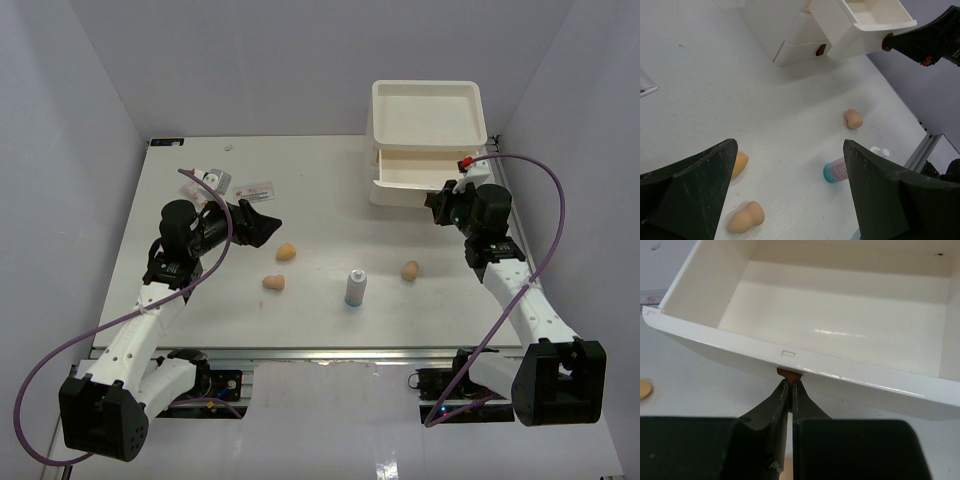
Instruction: Organize the makeup
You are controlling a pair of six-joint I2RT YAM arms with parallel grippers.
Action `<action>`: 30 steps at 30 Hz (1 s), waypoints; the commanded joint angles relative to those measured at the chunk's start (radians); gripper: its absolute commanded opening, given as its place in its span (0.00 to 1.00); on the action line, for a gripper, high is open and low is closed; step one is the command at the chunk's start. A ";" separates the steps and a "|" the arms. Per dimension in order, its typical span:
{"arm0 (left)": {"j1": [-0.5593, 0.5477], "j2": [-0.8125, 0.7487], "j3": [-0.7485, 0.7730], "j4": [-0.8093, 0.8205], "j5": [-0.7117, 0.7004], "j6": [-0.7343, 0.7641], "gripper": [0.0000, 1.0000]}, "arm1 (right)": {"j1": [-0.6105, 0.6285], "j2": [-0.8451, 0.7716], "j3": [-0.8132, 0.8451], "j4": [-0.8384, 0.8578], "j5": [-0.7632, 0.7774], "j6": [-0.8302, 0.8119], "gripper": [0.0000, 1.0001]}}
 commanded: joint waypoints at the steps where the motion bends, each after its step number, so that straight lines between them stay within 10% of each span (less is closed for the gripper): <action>1: -0.009 -0.015 -0.004 0.024 0.041 -0.003 0.98 | -0.010 -0.040 -0.019 -0.022 -0.049 0.007 0.08; 12: -0.024 0.023 0.002 0.046 0.135 -0.018 0.98 | -0.016 -0.083 -0.058 -0.028 -0.057 -0.013 0.19; 20: -0.116 0.060 0.008 0.055 0.212 0.000 0.98 | -0.029 -0.109 -0.068 -0.026 -0.086 -0.043 0.97; 30: -0.301 0.041 -0.039 0.063 0.144 0.110 0.95 | -0.052 -0.202 -0.089 -0.156 -0.489 -0.351 0.90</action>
